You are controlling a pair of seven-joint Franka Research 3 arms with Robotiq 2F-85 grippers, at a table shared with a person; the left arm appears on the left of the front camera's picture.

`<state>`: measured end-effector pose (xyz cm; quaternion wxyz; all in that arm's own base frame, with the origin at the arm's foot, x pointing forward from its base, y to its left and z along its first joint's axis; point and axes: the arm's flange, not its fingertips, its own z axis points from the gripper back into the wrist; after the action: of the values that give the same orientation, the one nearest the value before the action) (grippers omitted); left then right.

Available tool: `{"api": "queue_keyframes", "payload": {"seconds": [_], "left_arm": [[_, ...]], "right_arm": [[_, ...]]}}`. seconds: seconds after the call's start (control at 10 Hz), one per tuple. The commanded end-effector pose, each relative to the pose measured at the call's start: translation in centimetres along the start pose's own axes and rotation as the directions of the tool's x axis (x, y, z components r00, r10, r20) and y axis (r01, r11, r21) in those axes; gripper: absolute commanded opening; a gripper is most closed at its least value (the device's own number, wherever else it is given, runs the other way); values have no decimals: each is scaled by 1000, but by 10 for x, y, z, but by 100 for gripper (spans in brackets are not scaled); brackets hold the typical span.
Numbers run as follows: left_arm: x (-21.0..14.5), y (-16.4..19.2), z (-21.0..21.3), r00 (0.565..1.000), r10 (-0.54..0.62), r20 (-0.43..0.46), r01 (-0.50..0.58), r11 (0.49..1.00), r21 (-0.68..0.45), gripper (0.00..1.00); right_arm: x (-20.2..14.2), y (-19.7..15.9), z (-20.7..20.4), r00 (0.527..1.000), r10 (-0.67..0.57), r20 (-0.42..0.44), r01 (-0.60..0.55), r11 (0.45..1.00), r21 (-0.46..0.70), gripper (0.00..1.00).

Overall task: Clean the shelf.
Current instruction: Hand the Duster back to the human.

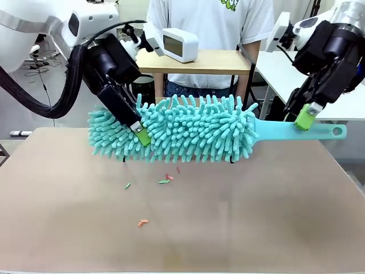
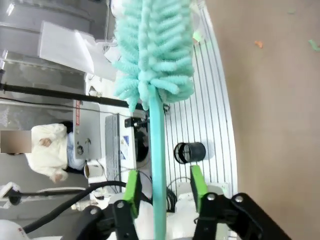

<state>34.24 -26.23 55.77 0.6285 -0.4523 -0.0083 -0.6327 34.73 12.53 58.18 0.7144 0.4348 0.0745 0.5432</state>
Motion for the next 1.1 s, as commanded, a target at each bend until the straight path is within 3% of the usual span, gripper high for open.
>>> {"api": "queue_keyframes", "payload": {"seconds": [0.0, 0.1, 0.2, 0.3, 0.4, 0.5, 0.6, 0.7, 0.8, 1.0], "left_arm": [[-1, -1, 0, 1000, -15, -16, 15, 1000, 7, 0], [-3, -1, 1, 1000, -9, -16, 10, 1000, 8, 0], [-5, -1, 4, 1000, -7, -11, 7, 1000, 13, 0], [-9, -2, 9, 1000, -4, 3, 4, 1000, 22, 0], [-14, -2, 14, 1000, -1, 22, 0, 1000, 28, 0], [-19, -3, 19, 999, 6, 46, -8, 999, 34, 0], [-25, -4, 25, 997, 11, 76, -15, 999, 44, 0], [-33, -9, 34, 993, 16, 118, -23, 998, 59, 0], [-42, -19, 48, 984, 11, 177, -29, 995, 97, 0], [-75, -65, 99, 926, -49, 375, -61, 960, 275, 0]], "right_arm": [[-24, -13, 11, 945, -117, 305, 98, 992, 78, 94], [-41, -26, 20, 857, -203, 473, 153, 978, 142, 100], [-67, -47, 31, 684, -311, 660, 234, 950, 206, 100], [-106, -78, 40, 450, -394, 801, 299, 912, 281, 100], [-144, -110, 35, 257, -454, 853, 414, 849, 327, 100], [-176, -139, 16, 154, -517, 842, 463, 791, 401, 100], [-199, -165, -12, 104, -563, 820, 550, 719, 425, 100], [-209, -184, -41, 50, -623, 780, 565, 662, 492, 100], [-210, -150, 15, 449, -533, 717, 505, 813, 289, 100], [-210, -150, 15, 449, -533, 717, 505, 813, 289, 100]]}}
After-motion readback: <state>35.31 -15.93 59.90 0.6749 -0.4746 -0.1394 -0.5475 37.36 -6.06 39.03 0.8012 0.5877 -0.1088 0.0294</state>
